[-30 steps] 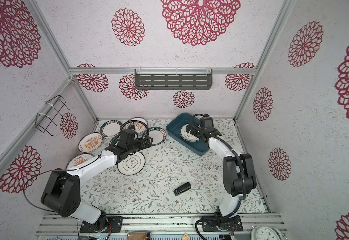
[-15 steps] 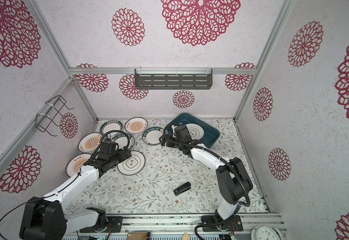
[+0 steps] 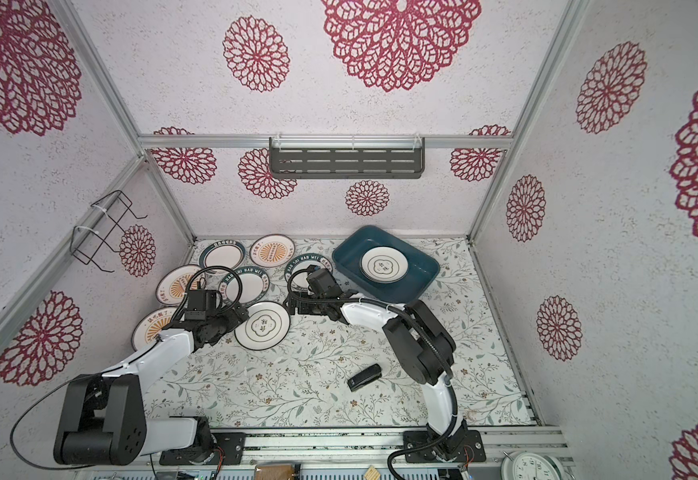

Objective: Place the plates into the plastic bin on the countertop
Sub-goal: 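Withdraw the right gripper toward the second cloud-emblem plate on the table, then grasp the rim of the second cloud-emblem plate with the right gripper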

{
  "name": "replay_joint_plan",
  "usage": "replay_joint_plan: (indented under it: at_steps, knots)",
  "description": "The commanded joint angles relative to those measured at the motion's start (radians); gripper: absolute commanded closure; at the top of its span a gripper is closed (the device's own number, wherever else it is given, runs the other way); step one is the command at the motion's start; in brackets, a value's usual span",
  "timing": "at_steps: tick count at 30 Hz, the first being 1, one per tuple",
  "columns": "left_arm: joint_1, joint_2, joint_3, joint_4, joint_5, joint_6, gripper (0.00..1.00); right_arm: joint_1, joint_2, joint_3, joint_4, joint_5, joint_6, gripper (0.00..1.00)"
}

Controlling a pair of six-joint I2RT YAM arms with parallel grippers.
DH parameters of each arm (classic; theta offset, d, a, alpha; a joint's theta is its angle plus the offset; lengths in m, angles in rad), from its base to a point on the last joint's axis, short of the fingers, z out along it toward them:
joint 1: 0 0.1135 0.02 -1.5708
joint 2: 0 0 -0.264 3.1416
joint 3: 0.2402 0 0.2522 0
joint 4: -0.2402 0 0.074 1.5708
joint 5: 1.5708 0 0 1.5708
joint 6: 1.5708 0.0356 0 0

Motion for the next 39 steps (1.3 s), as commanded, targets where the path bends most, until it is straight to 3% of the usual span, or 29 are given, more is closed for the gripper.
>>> replay_joint_plan:
  at_steps: [1,10,19,31,39]
  knots:
    - [0.006,0.05,-0.001,0.066,0.038,0.006,0.03,0.008,0.016,0.059,-0.013,-0.021,0.042,0.05]
    - [-0.006,0.104,-0.018,0.154,0.104,-0.035,0.02,0.007,0.075,0.069,-0.02,-0.059,0.086,0.13]
    - [-0.094,0.186,0.019,0.215,0.15,-0.076,0.02,-0.014,0.095,0.013,0.023,-0.133,0.141,0.28]
    - [-0.199,0.326,0.101,0.301,0.187,-0.149,0.02,-0.09,-0.025,-0.271,0.212,-0.21,0.169,0.32]
    - [-0.217,0.35,0.126,0.329,0.21,-0.141,0.02,-0.126,-0.034,-0.361,0.353,-0.195,0.273,0.53]
